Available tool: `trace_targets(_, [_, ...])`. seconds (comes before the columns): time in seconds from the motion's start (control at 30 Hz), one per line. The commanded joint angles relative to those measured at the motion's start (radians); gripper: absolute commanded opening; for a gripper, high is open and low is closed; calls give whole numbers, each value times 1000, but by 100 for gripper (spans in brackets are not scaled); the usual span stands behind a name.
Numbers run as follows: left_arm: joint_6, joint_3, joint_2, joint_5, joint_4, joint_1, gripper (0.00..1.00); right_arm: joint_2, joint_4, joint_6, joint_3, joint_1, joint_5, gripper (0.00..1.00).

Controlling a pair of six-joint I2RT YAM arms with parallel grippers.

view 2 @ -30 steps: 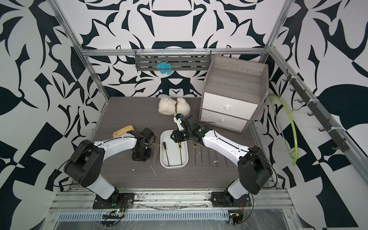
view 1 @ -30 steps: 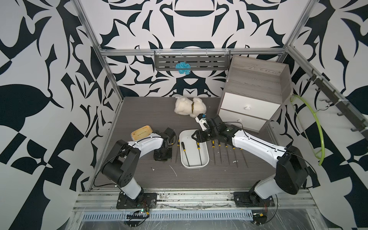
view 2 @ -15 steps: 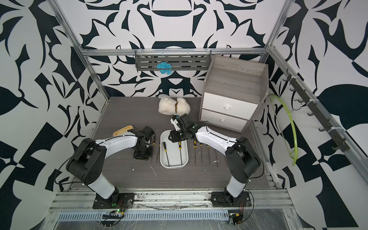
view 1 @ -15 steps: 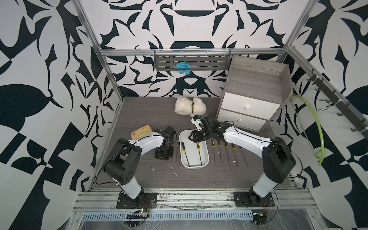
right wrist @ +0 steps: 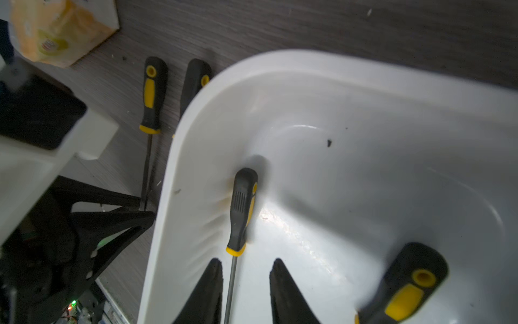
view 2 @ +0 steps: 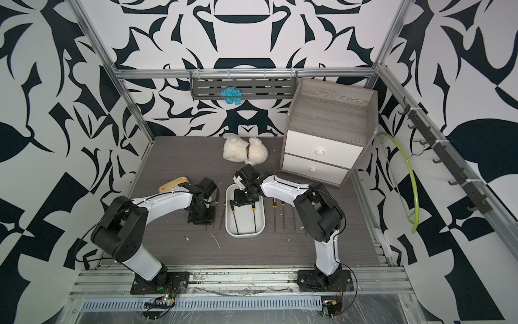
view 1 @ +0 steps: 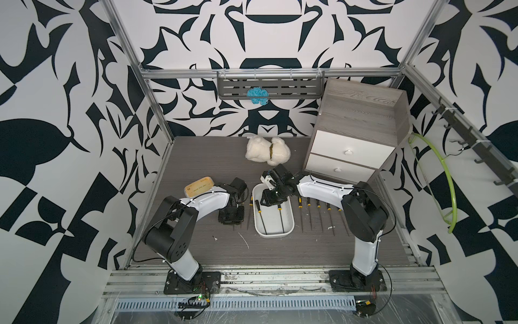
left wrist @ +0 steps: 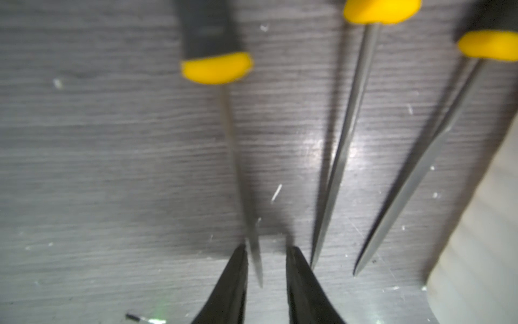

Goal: Take the file tool out of the storage box
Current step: Pick up the file tool from the storage box.

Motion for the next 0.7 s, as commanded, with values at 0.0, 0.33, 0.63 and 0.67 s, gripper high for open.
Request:
trace_targets(0.0, [-14,-15,-69,-7,-11,3,33,7,-83,-13,70,33,115,33])
trace_targets(0.33, [-21,-22,-135,-42,-22,3,39,78,-129,-30,144,77,187,34])
trace_targets(0.63, [-27,-51,-218,-5,59,3,38,132,-186,-40,204,94,270,34])
trace_targets(0.67, [-28,-61,-237,10,81,3,38,142,-193,-40,213,94,276,34])
